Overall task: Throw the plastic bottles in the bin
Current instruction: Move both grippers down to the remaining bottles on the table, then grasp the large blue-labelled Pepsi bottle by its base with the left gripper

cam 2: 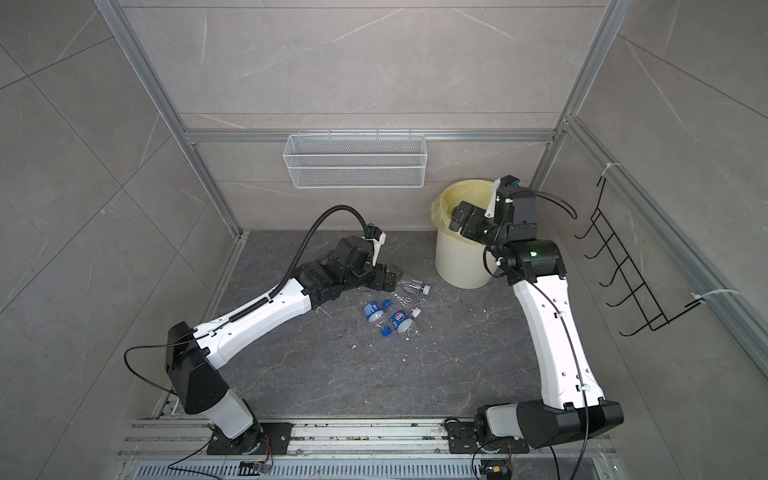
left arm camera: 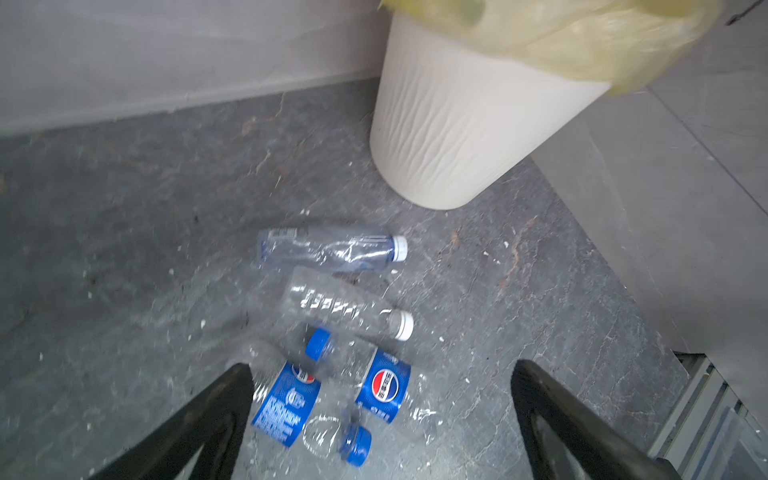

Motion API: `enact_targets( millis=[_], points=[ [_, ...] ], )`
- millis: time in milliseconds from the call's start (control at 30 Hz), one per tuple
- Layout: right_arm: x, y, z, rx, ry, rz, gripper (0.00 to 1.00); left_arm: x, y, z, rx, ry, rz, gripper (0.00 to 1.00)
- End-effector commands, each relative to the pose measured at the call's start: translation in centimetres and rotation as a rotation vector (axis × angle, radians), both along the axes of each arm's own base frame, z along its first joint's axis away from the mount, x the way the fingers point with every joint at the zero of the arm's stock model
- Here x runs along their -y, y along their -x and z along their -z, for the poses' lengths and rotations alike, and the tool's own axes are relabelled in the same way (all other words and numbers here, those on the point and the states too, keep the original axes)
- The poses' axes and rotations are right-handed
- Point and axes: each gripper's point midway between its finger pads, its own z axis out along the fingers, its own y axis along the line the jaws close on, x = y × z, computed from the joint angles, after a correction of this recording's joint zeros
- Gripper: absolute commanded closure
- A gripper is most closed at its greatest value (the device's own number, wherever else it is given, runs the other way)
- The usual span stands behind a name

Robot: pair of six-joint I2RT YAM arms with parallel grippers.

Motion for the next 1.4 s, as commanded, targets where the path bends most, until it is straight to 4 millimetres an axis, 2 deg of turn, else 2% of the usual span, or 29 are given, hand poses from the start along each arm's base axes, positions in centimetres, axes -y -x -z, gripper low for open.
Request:
enact_targets(
  millis=[0,100,300,533,733,933,1367],
  points=[
    [-1.4,0.8,1.8,-0.022,0.076,-0.019,0.0,-2.4,-0.5,0.7,-0.133,0.098,-0.159,0.0],
    [-3.6,1.5,4.3,-0.062,0.11,-0.07,0.0,-3.9,-0.6,3.4,-0.256,0.097,-0.231,0.0],
    [-6.8,3.2,9.3,-0.121,0.165,-0.14,0.0,-5.1,-0.2,7.3,-0.404,0.105,-0.31,0.0],
    [-11.1,5.6,15.8,-0.198,0.209,-0.229,0.0,-5.3,0.2,11.9,-0.567,0.116,-0.375,0.01],
    [-13.3,7.2,19.4,-0.246,0.239,-0.274,0.0,-4.8,0.1,14.9,-0.654,0.151,-0.403,0.03],
    [-13.8,8.0,21.2,-0.276,0.24,-0.295,0.0,-5.2,-0.5,17.0,-0.697,0.143,-0.435,0.03],
    [-15.7,8.4,22.4,-0.285,0.246,-0.355,0.0,-4.4,-1.4,20.3,-0.766,0.164,-0.445,0.13]
  ],
)
